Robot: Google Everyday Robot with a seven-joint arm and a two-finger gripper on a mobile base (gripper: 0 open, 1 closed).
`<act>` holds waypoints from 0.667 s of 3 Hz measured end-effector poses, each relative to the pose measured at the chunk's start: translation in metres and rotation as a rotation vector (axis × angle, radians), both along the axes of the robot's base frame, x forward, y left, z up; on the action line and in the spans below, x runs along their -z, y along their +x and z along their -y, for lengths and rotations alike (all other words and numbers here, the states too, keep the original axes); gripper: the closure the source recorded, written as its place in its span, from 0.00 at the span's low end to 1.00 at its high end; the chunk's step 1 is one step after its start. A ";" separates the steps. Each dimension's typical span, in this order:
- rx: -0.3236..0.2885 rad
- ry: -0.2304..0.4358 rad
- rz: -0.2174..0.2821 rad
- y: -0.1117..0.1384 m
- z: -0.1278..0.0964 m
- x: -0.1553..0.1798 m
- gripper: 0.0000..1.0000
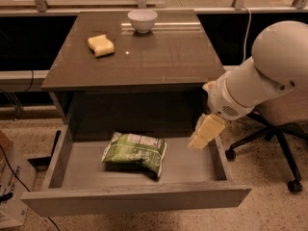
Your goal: Pick green jalapeno chip bag from top drawer and place on counter
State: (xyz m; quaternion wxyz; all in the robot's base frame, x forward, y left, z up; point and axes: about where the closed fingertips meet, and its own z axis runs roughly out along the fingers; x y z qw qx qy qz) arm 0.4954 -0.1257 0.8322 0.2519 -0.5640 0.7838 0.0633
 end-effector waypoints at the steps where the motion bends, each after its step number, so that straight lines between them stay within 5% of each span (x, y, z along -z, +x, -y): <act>1: 0.000 0.000 0.000 0.000 0.000 0.000 0.00; 2: -0.028 0.034 -0.016 0.006 -0.021 0.022 0.00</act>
Offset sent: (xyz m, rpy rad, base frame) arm 0.0172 0.0559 -0.0636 0.1012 0.0449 0.0743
